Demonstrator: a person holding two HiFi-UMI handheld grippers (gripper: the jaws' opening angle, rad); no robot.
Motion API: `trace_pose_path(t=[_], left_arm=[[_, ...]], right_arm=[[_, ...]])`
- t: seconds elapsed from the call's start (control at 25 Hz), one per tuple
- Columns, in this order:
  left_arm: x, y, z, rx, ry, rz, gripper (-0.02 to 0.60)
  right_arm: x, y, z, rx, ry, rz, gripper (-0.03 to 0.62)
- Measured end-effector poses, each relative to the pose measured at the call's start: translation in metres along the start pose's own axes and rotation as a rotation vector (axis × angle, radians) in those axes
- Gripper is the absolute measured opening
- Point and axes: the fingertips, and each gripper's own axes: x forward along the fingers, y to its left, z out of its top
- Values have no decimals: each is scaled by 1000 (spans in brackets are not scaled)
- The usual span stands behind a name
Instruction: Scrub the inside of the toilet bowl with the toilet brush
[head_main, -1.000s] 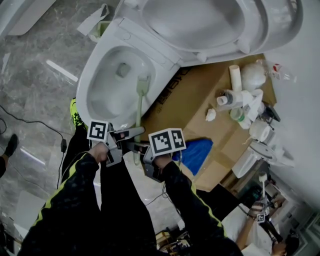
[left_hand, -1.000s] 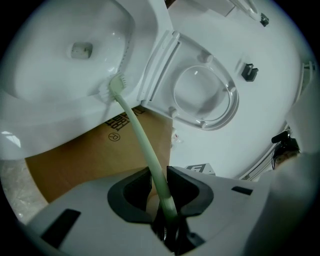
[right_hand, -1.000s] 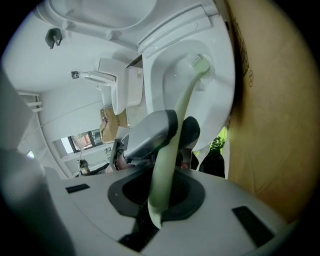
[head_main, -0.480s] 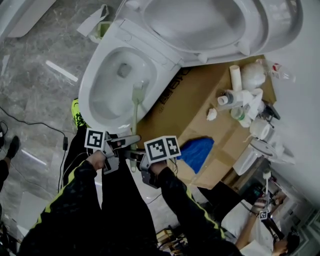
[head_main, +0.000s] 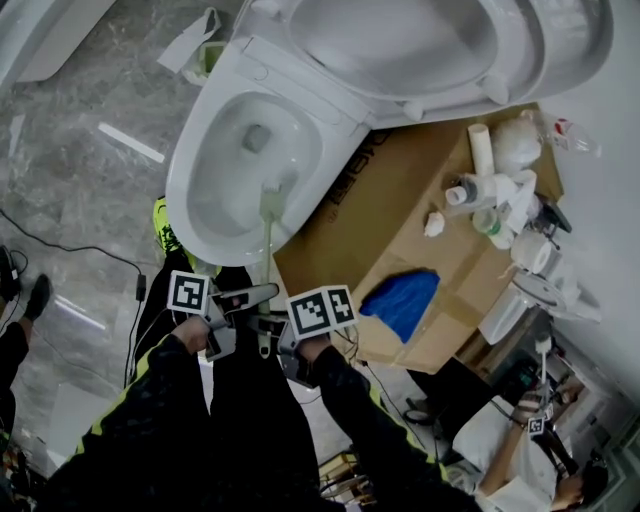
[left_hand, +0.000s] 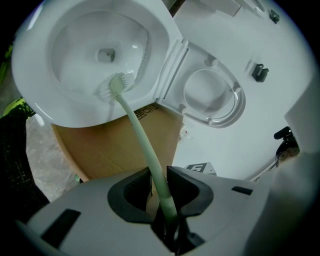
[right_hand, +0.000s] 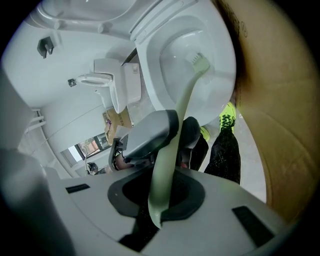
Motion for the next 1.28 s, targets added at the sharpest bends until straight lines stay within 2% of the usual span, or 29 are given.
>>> trace_pose_path(t=[0.68, 1.0, 1.28], left_arm=[[-44, 16, -23, -38, -12, 135, 98], [-65, 19, -28, -37, -7, 204, 98], [-85, 21, -27, -4, 7, 276, 98]], right_arm=[[36, 9, -33, 53, 34, 98, 43], [54, 17, -43, 71, 33, 157, 41], [72, 28, -45, 82, 18, 216, 40]])
